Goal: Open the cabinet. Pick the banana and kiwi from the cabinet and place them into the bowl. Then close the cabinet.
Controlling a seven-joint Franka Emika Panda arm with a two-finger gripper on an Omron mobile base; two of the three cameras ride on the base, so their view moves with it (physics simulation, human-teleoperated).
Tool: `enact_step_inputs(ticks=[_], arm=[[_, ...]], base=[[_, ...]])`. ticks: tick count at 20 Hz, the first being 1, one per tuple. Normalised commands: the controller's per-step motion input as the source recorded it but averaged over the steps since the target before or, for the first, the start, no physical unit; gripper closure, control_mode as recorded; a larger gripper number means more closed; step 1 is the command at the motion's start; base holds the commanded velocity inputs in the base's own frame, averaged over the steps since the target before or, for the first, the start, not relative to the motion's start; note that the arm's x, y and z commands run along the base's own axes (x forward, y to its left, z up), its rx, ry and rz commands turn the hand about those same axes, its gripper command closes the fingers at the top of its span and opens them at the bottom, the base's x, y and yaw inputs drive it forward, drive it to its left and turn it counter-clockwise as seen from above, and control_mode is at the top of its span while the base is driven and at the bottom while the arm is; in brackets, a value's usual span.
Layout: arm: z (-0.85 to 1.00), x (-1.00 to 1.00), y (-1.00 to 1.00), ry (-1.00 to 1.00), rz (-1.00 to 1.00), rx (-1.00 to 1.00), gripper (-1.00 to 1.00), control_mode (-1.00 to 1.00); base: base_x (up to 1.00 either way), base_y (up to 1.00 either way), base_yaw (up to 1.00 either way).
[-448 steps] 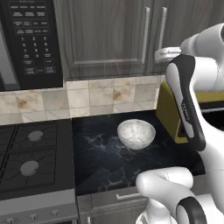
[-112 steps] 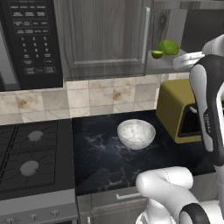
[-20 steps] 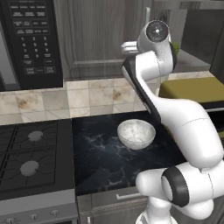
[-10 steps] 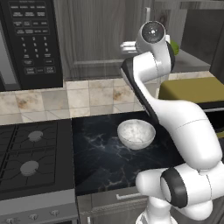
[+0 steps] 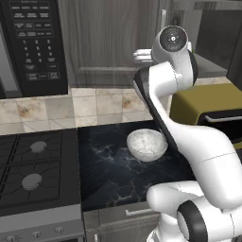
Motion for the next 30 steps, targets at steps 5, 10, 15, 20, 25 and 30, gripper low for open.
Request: enact_step_inputs(ticks=[5,10,15,20,25,30], arm=[[0.0,-0.77,0.0,0.0,0.0,0.0,1.0,-1.0],[0.0,-0.7,0.0,0.0,0.0,0.0,1.0,-1.0],[0.0,-0.66,0.05,0.0,0.0,0.0,1.0,-1.0],[0.0,-0.67,0.14,0.0,0.0,0.0,1.0,-1.0],[0.0,-0.58,0.15,0.07,0.0,0.0,1.0,-1.0],[-0.07,-0.54,0.11,0.06,0.0,0.0,1.0,-1.0]], base=[[0.0,0.0,0.0],[0.0,0.0,0.0],[0.0,0.0,0.0],[0.0,0.0,0.0],[0.0,0.0,0.0],[0.0,0.0,0.0]])
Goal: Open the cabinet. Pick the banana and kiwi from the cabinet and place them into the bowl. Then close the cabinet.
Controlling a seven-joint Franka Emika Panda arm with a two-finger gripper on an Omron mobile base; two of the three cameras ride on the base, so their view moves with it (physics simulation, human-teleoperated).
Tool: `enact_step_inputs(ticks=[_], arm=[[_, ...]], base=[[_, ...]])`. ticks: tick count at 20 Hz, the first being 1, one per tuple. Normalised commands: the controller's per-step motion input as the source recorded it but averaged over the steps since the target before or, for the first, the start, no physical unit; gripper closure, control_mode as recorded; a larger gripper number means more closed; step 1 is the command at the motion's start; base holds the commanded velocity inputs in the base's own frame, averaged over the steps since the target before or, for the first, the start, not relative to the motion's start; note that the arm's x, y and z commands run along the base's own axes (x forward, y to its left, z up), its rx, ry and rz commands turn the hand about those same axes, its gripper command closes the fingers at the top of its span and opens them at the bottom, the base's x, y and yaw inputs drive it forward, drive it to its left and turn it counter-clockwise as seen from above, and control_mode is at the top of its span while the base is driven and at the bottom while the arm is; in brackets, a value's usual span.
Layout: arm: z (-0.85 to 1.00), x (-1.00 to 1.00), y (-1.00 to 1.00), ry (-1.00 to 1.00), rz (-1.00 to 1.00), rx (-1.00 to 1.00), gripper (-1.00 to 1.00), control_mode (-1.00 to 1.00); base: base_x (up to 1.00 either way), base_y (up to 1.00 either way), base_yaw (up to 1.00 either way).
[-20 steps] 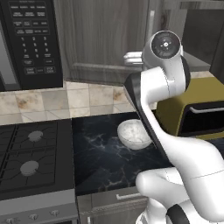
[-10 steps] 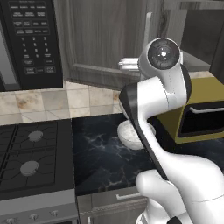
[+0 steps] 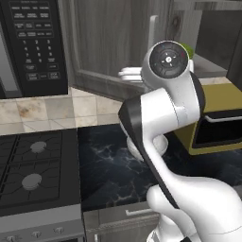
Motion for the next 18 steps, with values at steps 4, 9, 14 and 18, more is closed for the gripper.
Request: enact_step_inputs(ticks=[4,9,14,18], arm=[[-0.09,-0.47,0.07,0.06,0.0,0.0,1.0,-1.0],[-0.1,-0.62,0.01,0.03,0.0,0.0,1.0,-1.0],[-0.29,-0.42,0.02,0.0,0.0,0.0,1.0,-1.0],[-0.27,-0.19,0.0,0.0,0.09,0.0,1.0,-1.0]], base=[[0.0,0.0,0.0],[0.0,0.0,0.0],[0.0,0.0,0.0],[0.0,0.0,0.0]])
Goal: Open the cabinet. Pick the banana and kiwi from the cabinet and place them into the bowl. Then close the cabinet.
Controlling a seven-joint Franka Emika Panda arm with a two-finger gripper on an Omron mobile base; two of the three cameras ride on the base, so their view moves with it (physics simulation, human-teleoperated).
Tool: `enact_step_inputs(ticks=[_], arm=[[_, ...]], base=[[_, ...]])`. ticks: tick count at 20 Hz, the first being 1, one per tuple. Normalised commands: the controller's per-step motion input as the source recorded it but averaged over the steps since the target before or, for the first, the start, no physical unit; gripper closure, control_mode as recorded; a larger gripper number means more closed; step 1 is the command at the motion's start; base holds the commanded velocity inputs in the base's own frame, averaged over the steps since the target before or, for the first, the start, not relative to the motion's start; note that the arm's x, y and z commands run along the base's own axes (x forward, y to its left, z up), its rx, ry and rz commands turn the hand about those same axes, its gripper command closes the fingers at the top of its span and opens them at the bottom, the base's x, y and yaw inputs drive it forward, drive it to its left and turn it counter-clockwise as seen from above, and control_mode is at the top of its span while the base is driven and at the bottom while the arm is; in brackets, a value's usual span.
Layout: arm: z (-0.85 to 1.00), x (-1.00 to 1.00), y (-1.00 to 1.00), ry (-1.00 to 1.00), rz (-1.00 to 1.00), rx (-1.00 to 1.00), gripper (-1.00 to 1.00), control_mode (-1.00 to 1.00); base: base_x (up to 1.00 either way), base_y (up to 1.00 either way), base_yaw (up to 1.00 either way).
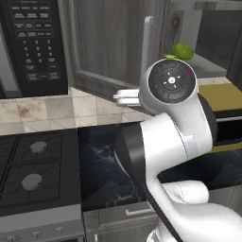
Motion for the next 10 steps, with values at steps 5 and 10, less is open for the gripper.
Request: enact_step_inputs(ticks=[5,10], arm=[[-0.03,-0.16,-0.19,-0.01,0.15,0.01,1.0,-1.0],[0.0,-0.06,-0.55,-0.02,0.18,0.02,1.0,-1.0]], base=[[0.0,0.0,0.0],[0.0,0.0,0.0]])
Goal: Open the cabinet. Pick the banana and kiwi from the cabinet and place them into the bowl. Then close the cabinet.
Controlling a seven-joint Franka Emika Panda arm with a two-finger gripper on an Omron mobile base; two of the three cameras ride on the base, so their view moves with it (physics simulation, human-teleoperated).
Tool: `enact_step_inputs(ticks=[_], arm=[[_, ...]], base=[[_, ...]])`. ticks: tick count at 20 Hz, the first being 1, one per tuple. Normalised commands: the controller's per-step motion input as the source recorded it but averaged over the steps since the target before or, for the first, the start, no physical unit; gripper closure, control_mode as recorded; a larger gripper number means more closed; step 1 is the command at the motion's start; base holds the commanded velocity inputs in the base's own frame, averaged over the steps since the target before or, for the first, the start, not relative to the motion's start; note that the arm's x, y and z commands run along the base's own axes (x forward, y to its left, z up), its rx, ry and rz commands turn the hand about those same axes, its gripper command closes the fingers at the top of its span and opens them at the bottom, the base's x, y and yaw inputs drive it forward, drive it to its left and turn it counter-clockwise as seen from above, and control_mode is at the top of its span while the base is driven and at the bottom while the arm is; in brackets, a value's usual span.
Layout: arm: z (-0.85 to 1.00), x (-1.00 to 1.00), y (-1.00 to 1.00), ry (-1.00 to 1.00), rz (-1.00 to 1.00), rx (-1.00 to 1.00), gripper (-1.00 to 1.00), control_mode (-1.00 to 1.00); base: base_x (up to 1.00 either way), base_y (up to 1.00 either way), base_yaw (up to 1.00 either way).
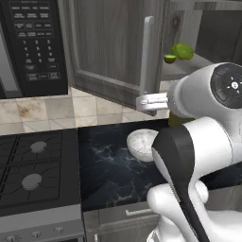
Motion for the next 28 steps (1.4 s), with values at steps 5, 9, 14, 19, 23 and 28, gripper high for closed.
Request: enact_step_inputs(ticks=[5,9,14,19,23,28], arm=[[0.0,-0.02,-0.54,0.0,0.18,0.05,1.0,-1.0],[0.0,0.0,-0.59,0.0,0.22,0.13,1.0,-1.0],[0.0,0.12,-0.42,-0.02,0.26,0.14,1.0,-1.0],[0.0,0.3,-0.12,0.0,0.21,0.08,1.0,-1.0],[-0.03,0.56,0.0,0.0,0.11,0.06,1.0,-1.0],[-0.04,0.65,0.04,0.0,0.06,0.03,1.0,-1.0]], base=[[0.0,0.0,0.0],[0.0,0.0,0.0],[0.0,0.0,0.0],[0.0,0.0,0.0],[0.0,0.0,0.0],[0.0,0.0,0.0]])
